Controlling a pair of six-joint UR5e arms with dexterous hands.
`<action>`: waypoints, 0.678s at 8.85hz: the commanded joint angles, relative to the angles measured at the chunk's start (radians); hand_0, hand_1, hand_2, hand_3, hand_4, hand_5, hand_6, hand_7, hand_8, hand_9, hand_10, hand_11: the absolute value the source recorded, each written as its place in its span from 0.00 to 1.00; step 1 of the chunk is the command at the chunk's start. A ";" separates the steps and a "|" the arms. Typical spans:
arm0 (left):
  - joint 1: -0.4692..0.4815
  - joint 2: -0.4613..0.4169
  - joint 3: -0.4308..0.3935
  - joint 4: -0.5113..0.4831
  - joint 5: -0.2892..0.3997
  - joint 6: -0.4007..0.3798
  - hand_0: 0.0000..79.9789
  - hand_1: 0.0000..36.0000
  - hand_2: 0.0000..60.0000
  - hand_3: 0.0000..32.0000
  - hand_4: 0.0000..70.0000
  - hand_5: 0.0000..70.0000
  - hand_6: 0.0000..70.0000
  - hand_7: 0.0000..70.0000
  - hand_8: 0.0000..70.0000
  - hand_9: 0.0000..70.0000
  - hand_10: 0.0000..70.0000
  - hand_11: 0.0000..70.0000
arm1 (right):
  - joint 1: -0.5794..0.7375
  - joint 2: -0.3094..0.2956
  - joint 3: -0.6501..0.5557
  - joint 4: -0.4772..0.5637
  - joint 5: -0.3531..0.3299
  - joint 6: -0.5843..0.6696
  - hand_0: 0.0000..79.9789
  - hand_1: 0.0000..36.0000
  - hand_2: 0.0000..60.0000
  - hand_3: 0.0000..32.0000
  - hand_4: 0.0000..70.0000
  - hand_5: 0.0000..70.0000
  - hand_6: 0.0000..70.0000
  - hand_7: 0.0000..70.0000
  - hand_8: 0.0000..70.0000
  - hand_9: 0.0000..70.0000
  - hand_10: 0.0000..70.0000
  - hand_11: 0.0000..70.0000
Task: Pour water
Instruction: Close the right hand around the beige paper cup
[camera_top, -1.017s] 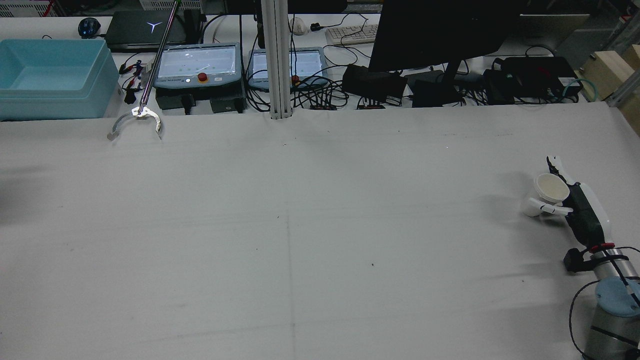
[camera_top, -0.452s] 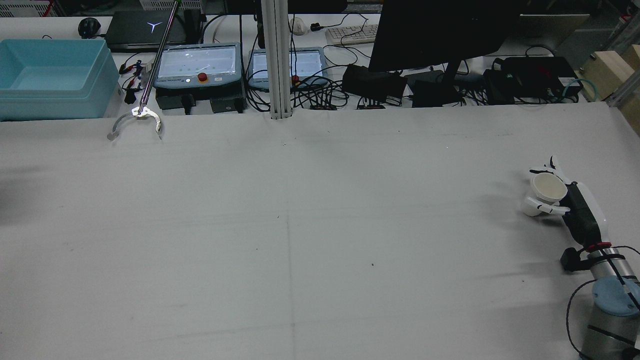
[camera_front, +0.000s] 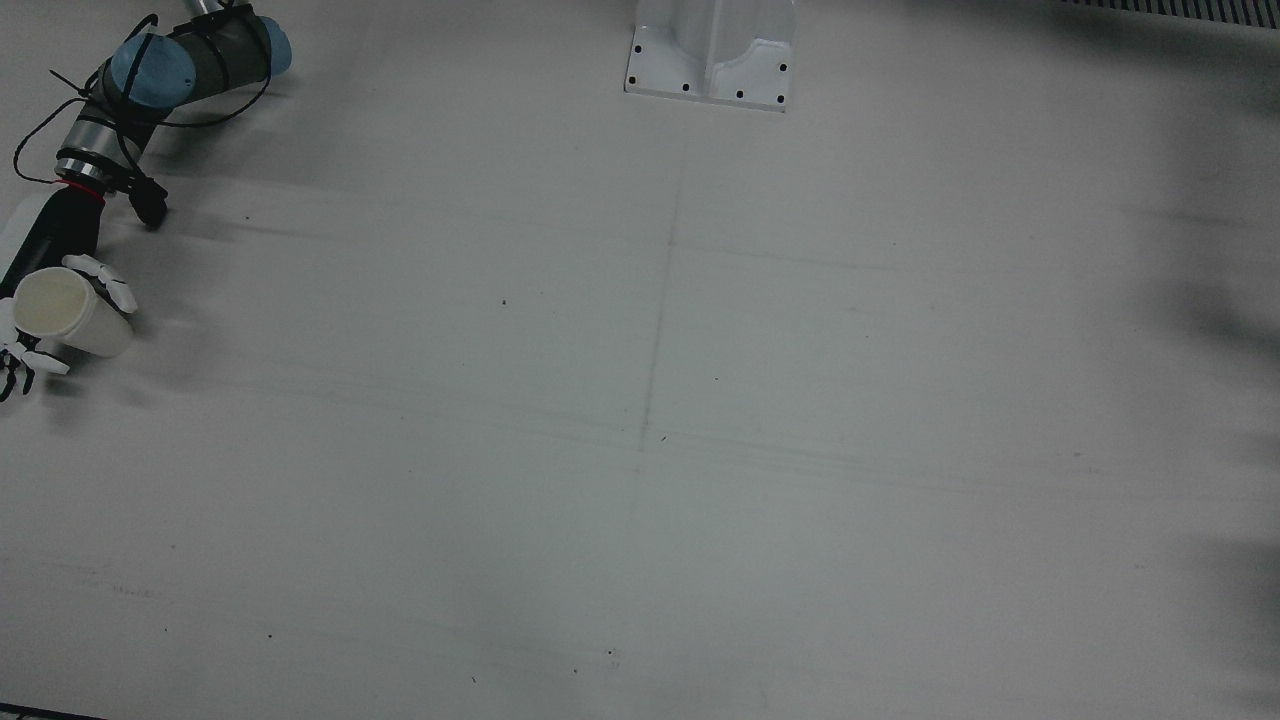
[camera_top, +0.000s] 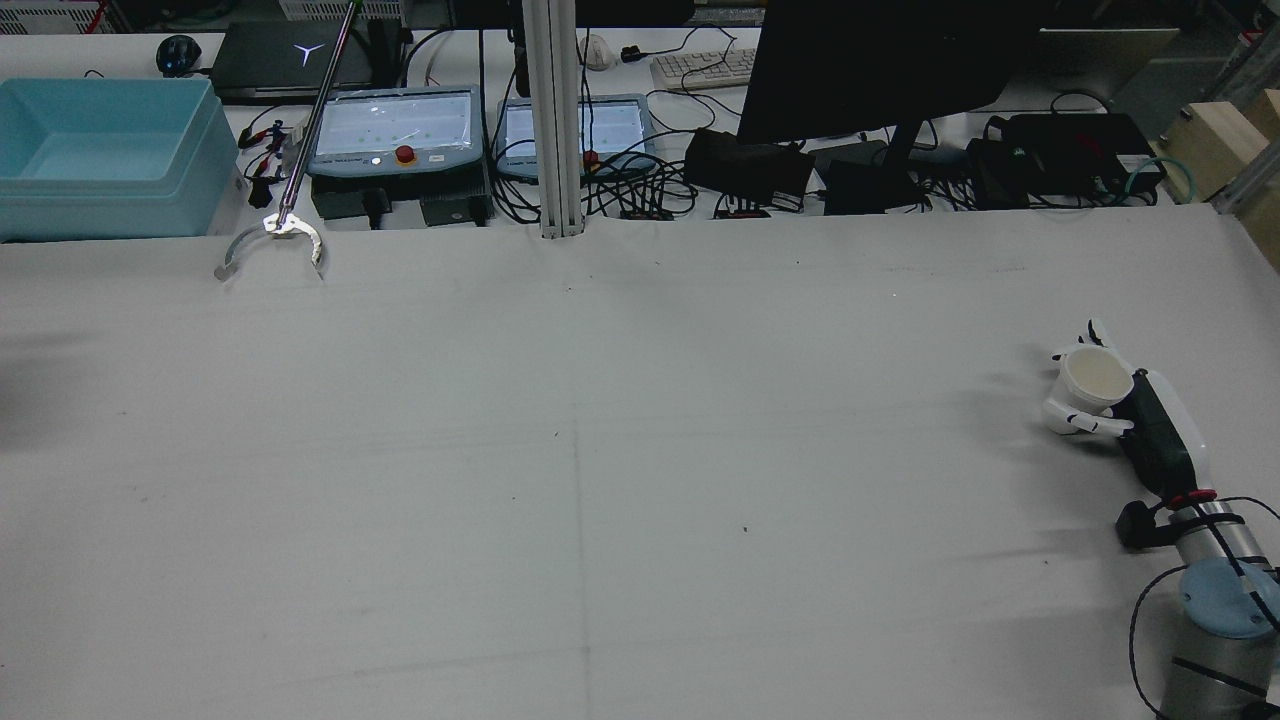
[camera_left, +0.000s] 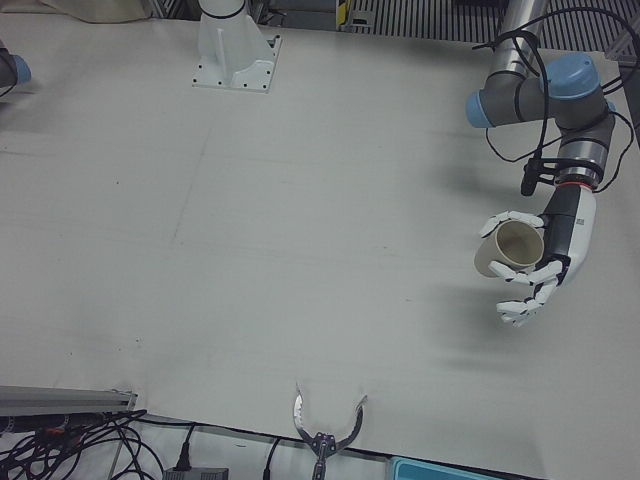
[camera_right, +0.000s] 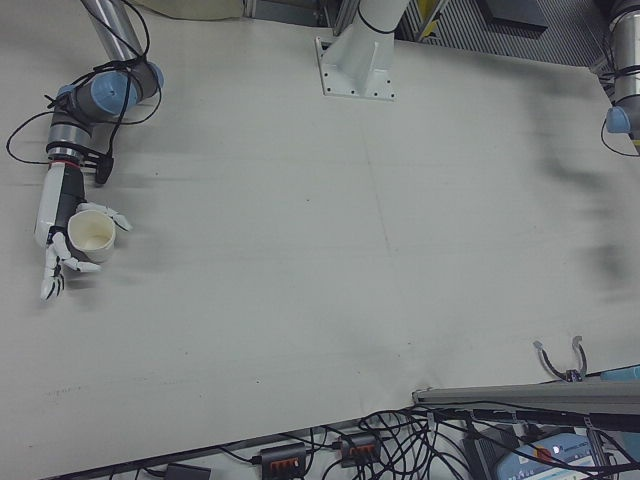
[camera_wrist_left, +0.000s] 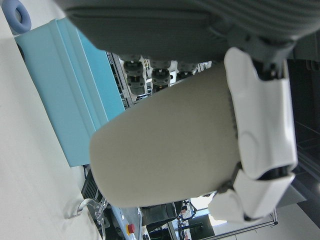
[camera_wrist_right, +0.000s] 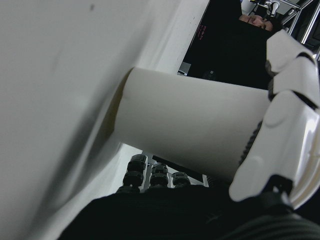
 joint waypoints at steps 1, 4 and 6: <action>-0.002 0.007 -0.009 -0.004 0.000 -0.006 0.70 1.00 1.00 0.00 0.85 1.00 0.24 0.47 0.21 0.32 0.12 0.21 | -0.001 0.001 0.007 0.001 0.002 0.004 0.58 0.41 0.36 0.00 0.34 0.48 0.03 0.05 0.07 0.13 0.11 0.18; -0.004 0.008 -0.015 -0.004 0.000 -0.009 0.70 1.00 1.00 0.00 0.85 1.00 0.24 0.46 0.22 0.32 0.11 0.20 | -0.007 0.000 0.013 -0.001 0.002 0.008 0.58 0.60 0.70 0.00 0.42 0.87 0.08 0.11 0.11 0.18 0.16 0.25; -0.005 0.008 -0.015 -0.004 0.000 -0.011 0.71 1.00 1.00 0.00 0.84 1.00 0.24 0.46 0.21 0.32 0.11 0.20 | -0.005 0.000 0.015 -0.001 0.003 0.009 0.60 0.36 0.42 0.00 0.74 1.00 0.25 0.37 0.27 0.42 0.26 0.37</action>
